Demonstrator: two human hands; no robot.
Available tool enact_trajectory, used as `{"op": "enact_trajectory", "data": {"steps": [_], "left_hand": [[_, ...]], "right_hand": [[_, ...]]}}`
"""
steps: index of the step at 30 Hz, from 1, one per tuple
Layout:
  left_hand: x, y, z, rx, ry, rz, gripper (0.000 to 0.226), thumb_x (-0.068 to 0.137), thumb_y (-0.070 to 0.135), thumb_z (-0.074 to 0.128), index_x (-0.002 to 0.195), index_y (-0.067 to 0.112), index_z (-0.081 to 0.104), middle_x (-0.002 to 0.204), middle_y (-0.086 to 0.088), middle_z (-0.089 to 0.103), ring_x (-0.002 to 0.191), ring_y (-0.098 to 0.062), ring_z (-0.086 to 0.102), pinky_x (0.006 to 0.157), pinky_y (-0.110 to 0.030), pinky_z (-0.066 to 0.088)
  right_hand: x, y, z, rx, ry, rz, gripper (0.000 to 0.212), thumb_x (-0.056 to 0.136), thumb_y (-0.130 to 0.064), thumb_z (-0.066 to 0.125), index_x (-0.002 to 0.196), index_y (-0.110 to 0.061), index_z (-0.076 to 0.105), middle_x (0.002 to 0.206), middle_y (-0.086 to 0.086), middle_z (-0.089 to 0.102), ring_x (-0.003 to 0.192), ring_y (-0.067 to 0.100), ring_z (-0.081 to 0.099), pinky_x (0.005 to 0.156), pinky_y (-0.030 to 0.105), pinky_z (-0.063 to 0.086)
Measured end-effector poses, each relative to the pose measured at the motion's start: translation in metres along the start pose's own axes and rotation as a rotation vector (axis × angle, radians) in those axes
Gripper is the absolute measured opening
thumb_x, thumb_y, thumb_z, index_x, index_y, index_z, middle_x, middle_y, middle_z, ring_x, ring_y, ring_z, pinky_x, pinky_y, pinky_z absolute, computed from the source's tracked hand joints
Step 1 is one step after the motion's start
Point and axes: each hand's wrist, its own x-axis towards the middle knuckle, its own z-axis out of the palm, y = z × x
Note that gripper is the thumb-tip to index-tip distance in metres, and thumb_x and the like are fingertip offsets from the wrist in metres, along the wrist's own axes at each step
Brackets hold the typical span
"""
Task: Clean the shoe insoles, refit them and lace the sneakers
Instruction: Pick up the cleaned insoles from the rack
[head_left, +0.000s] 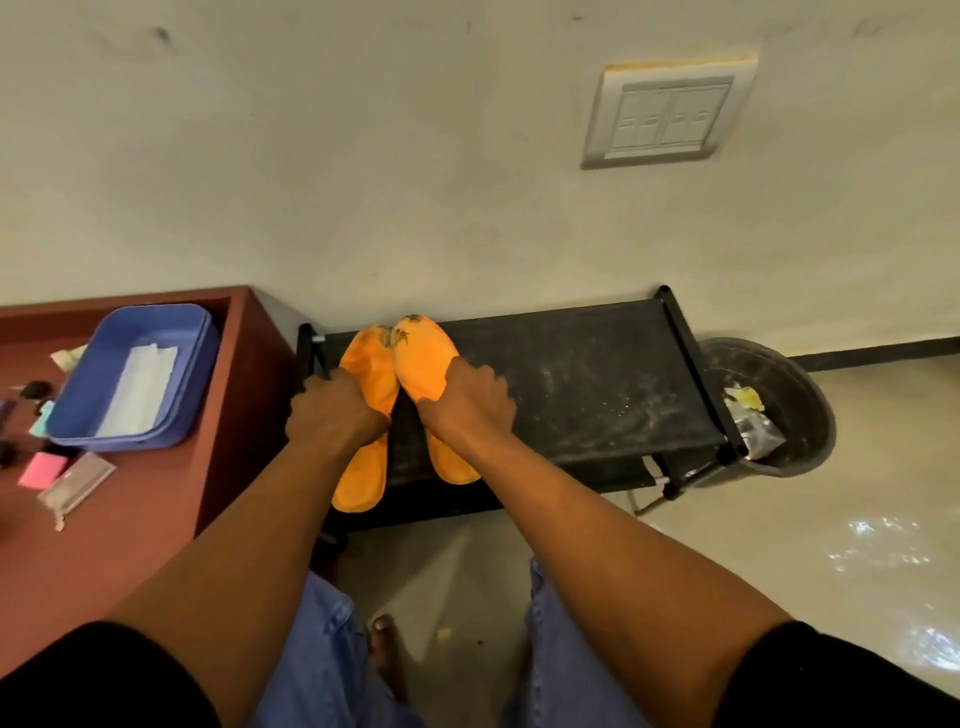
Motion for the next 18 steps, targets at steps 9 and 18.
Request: {"op": "enact_trajectory", "data": {"steps": [9,18], "left_hand": [[0.005,0.008,0.017,0.064,0.128,0.006,0.113,0.072,0.072,0.076,0.154,0.013,0.026,0.151,-0.021,0.034,0.136,-0.045,0.038,0.098,-0.057,0.046],[0.007,0.013,0.016,-0.053,0.165,-0.002,0.107,0.071,0.053,0.086,0.150,0.010,0.028,0.143,-0.025,0.040,0.127,-0.047,0.047,0.087,-0.052,0.051]], "right_hand": [[0.015,-0.009,0.026,-0.216,0.092,0.003,0.097,0.074,-0.066,0.074,0.148,-0.020,0.031,0.145,0.020,0.038,0.133,0.039,0.040,0.100,0.051,0.040],[0.015,-0.010,0.025,-0.058,0.198,0.005,0.094,0.068,-0.047,0.078,0.143,-0.020,0.030,0.132,0.016,0.042,0.115,0.038,0.049,0.096,0.046,0.042]]}}
